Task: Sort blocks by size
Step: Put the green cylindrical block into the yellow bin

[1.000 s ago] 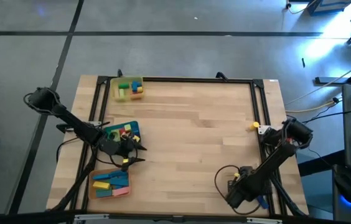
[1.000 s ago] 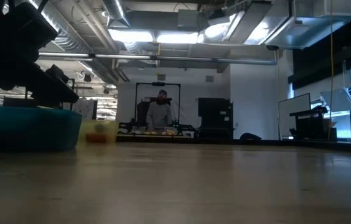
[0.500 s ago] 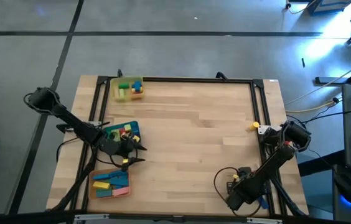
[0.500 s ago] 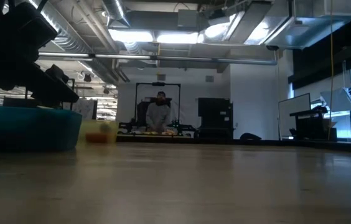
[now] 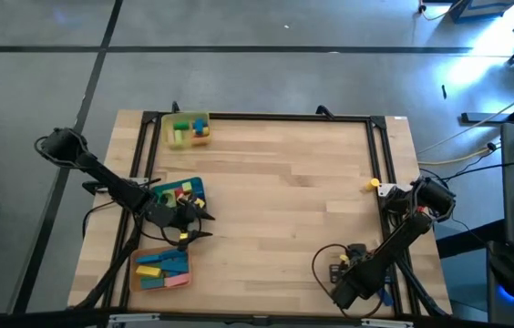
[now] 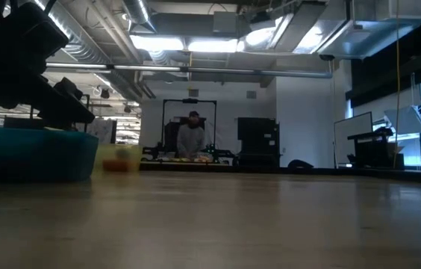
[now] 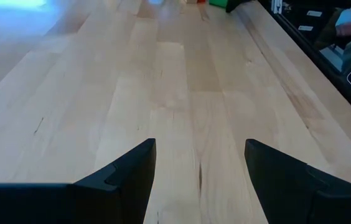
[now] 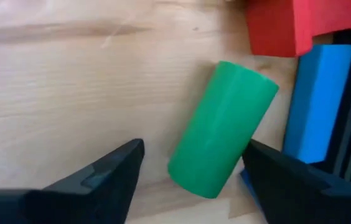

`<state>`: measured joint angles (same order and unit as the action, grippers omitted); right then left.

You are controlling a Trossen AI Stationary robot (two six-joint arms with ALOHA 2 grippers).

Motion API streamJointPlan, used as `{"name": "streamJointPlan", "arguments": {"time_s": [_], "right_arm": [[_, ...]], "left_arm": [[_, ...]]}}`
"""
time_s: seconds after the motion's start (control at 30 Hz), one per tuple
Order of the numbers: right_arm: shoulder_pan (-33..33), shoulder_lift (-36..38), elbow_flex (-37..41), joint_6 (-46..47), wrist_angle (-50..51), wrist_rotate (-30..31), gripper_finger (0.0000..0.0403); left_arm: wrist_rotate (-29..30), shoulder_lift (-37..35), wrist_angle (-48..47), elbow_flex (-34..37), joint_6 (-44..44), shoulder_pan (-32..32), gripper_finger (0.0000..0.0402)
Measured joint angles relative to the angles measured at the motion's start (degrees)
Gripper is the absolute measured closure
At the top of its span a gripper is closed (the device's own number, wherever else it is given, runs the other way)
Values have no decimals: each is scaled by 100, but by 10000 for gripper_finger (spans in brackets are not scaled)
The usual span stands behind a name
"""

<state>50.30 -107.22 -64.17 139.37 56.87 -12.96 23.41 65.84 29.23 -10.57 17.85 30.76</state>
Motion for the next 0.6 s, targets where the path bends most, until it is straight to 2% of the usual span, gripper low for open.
{"name": "streamJointPlan", "arguments": {"time_s": [0.4,0.6], "right_arm": [[-11,-9,7,-155,-86,300,258],[-9,-4,9,-313,-91,532,257]], "left_arm": [[1,0,-11,0,-26,0,172],[1,0,-10,0,-18,0,172]]}}
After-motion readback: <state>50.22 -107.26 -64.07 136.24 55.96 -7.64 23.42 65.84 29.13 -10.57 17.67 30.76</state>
